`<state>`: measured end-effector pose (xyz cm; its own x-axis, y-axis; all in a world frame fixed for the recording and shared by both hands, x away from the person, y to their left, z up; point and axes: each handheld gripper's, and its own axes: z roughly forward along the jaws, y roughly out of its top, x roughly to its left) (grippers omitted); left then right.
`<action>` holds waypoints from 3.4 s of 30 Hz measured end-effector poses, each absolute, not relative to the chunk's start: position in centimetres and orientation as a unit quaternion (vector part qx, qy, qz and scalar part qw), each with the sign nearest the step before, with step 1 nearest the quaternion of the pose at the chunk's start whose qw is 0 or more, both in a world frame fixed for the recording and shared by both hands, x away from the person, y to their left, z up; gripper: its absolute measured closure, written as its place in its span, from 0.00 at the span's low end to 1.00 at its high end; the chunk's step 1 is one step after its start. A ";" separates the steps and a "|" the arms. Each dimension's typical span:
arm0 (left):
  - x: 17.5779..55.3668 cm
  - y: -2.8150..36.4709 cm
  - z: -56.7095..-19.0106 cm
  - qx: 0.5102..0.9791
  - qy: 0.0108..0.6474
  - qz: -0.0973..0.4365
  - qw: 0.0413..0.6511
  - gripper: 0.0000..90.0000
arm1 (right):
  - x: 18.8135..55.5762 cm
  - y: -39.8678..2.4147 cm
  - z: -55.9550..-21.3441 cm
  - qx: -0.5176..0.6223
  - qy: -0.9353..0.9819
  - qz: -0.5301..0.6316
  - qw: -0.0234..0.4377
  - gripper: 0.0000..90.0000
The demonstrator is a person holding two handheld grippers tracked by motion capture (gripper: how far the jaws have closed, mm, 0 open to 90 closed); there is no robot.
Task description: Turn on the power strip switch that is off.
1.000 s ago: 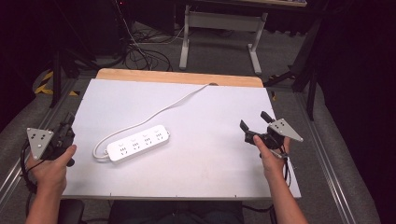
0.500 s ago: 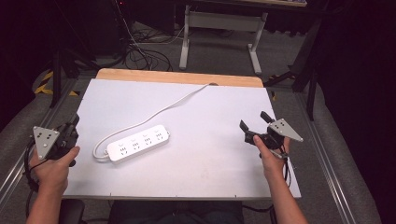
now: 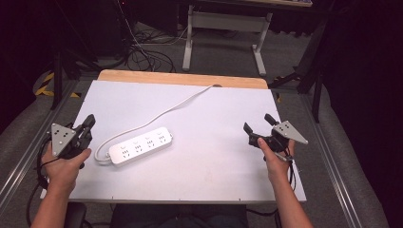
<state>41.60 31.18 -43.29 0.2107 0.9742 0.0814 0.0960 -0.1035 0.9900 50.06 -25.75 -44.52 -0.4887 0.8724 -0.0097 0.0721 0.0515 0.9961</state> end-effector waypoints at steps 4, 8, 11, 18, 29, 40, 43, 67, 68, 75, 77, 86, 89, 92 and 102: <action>42.0 30.7 -43.3 0.614 0.441 0.429 0.494 1.00 | 50.0 -25.7 -44.5 0.370 0.638 0.581 0.345 0.08; 42.0 30.7 -43.2 0.625 0.431 0.426 0.491 1.00 | 50.0 -25.8 -44.5 0.371 0.637 0.581 0.346 0.08; 42.0 30.7 -43.2 0.627 0.431 0.423 0.493 1.00 | 50.0 -25.9 -44.5 0.371 0.636 0.582 0.346 0.08; 42.3 30.1 -43.2 0.645 0.415 0.408 0.494 1.00 | 49.9 -25.8 -44.5 0.371 0.637 0.580 0.346 0.08; 42.8 29.3 -43.2 0.665 0.400 0.388 0.498 1.00 | 49.9 -25.9 -44.5 0.368 0.638 0.581 0.346 0.09; 43.4 28.6 -43.4 0.679 0.395 0.373 0.493 1.00 | 49.8 -25.9 -44.4 0.369 0.636 0.582 0.348 0.09; 43.6 28.2 -43.5 0.689 0.393 0.365 0.488 1.00 | 49.8 -25.9 -44.4 0.369 0.636 0.582 0.348 0.09; 45.1 26.7 -43.8 0.741 0.388 0.295 0.461 1.00 | 49.8 -26.0 -44.4 0.370 0.635 0.582 0.349 0.09; 45.1 26.7 -43.8 0.741 0.388 0.295 0.461 1.00 | 49.8 -26.0 -44.4 0.370 0.635 0.581 0.350 0.09; 45.8 26.0 -43.8 0.757 0.384 0.278 0.450 1.00 | 49.8 -26.1 -44.3 0.371 0.633 0.582 0.351 0.10; 45.9 26.0 -43.8 0.758 0.385 0.276 0.448 1.00 | 49.8 -26.2 -44.3 0.372 0.633 0.582 0.350 0.10; 46.0 25.7 -44.0 0.769 0.385 0.262 0.438 1.00 | 49.8 -26.0 -44.4 0.371 0.634 0.582 0.350 0.10; 46.0 25.6 -44.0 0.770 0.386 0.257 0.439 1.00 | 49.8 -26.0 -44.4 0.372 0.634 0.582 0.350 0.10; 46.6 25.1 -44.0 0.776 0.380 0.253 0.435 1.00 | 49.8 -26.0 -44.4 0.372 0.633 0.582 0.349 0.10; 47.6 23.9 -44.2 0.792 0.374 0.244 0.417 1.00 | 49.7 -26.0 -44.4 0.373 0.631 0.583 0.350 0.10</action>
